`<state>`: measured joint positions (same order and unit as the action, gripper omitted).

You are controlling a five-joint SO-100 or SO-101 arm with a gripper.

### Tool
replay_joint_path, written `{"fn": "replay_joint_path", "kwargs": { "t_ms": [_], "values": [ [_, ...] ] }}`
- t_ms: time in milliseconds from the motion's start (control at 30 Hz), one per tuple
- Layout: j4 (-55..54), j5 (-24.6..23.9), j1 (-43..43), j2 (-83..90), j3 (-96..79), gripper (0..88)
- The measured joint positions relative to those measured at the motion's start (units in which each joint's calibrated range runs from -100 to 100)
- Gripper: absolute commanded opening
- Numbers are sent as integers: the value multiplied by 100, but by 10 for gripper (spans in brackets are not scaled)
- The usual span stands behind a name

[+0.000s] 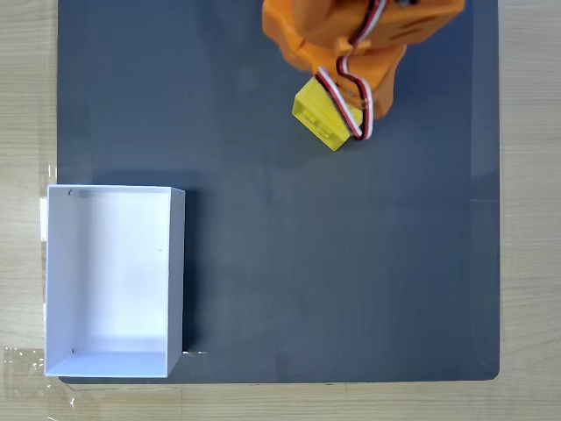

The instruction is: Grasp a yellow block and put it in the box

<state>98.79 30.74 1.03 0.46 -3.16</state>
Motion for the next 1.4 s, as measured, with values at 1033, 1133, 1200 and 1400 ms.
{"fn": "replay_joint_path", "kwargs": {
  "t_ms": [1033, 1133, 1200, 1400],
  "values": [
    [-1584, 32, -36, -1281, -958, 419],
    [-1688, 32, -36, -1332, -967, 293],
    [-1714, 32, -36, -1340, -967, 234],
    [-1714, 26, -45, -1323, -939, 219]
  ]
}}
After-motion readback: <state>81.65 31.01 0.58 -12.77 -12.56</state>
